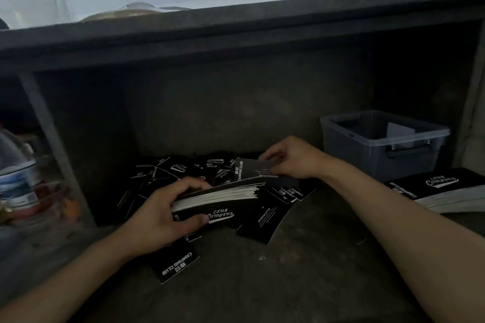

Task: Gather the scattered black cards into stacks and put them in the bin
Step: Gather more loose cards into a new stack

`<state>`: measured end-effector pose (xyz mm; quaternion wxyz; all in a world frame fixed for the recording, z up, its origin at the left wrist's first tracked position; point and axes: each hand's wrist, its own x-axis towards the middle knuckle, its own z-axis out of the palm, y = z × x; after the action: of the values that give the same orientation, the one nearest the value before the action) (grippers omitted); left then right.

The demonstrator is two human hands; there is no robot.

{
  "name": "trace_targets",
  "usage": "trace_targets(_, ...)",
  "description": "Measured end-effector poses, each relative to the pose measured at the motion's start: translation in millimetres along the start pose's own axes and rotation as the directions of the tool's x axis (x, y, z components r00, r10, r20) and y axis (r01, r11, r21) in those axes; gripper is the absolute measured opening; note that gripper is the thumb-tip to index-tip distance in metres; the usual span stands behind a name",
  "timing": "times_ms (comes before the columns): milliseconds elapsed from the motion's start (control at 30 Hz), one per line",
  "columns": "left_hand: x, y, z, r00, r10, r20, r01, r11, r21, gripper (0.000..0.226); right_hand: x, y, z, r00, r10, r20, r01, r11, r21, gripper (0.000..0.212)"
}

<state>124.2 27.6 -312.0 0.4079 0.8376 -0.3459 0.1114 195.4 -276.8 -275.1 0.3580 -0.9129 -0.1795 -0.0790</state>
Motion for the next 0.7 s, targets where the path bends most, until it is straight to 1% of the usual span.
trace_targets(67,0,1,0,1.000,0.008,0.002,-0.008,0.997,0.070,0.040,0,-3,3,0.999,-0.037,-0.030,0.037,0.999,0.007,0.037)
trace_targets(133,0,2,-2,1.000,-0.015,0.005,0.014,0.993,0.113,0.038,-2,-5,2,0.998,-0.043,-0.034,0.041,0.997,-0.070,0.028)
trace_targets(167,0,3,-2,1.000,-0.026,0.008,0.025,0.993,0.119,0.039,-3,-5,2,1.000,-0.016,0.001,0.016,0.990,-0.141,0.031)
trace_targets(233,-1,4,-1,1.000,-0.021,-0.002,0.021,0.991,0.132,0.040,-8,-4,0,0.991,0.074,0.108,-0.041,0.959,-0.281,0.047)
trace_targets(267,-1,4,-1,1.000,-0.005,-0.013,0.007,0.990,0.142,0.042,-9,-4,0,0.984,0.108,0.139,-0.057,0.942,-0.330,0.051)
trace_targets(300,-1,5,-1,1.000,0.010,-0.019,-0.007,0.989,0.148,0.045,-10,-5,1,0.982,0.118,0.147,-0.059,0.933,-0.355,0.051)
trace_targets(367,-1,4,-1,1.000,0.026,-0.016,-0.023,0.989,0.146,0.051,-9,-5,2,0.989,0.097,0.114,-0.047,0.925,-0.378,0.041)
trace_targets(433,-1,3,-1,1.000,0.013,-0.011,-0.012,0.992,0.127,0.059,-9,-8,0,0.997,0.066,0.034,-0.051,0.942,-0.331,0.025)
trace_targets(500,-1,2,-2,1.000,0.001,-0.019,0.001,0.994,0.105,0.061,-8,-9,-7,0.997,0.009,-0.081,-0.027,0.976,-0.218,0.012)
trace_targets(533,-1,2,-2,1.000,0.007,-0.029,-0.004,0.994,0.105,0.059,-9,-10,-11,0.991,-0.026,-0.128,0.005,0.986,-0.165,0.011)
trace_targets(567,0,1,-2,0.999,0.015,-0.039,-0.010,0.994,0.113,0.057,-10,-13,-15,0.989,-0.056,-0.134,0.043,0.995,-0.094,0.013)
trace_targets(600,0,0,-1,0.999,0.020,-0.050,-0.014,0.992,0.125,0.055,-12,-16,-16,0.994,-0.080,-0.080,0.080,0.997,-0.005,0.014)
trace_targets(633,1,-1,-1,0.998,0.022,-0.061,-0.013,0.991,0.135,0.055,-14,-21,-15,0.995,-0.099,0.026,0.097,0.992,0.085,0.016)
trace_targets(667,1,-2,-1,0.997,0.017,-0.069,-0.008,0.991,0.135,0.056,-17,-27,-10,0.981,-0.108,0.161,0.083,0.984,0.156,0.017)
trace_targets(700,2,-3,0,0.997,0.008,-0.072,0.000,0.993,0.115,0.058,-19,-32,-3,0.949,-0.117,0.294,0.056,0.977,0.207,0.017)
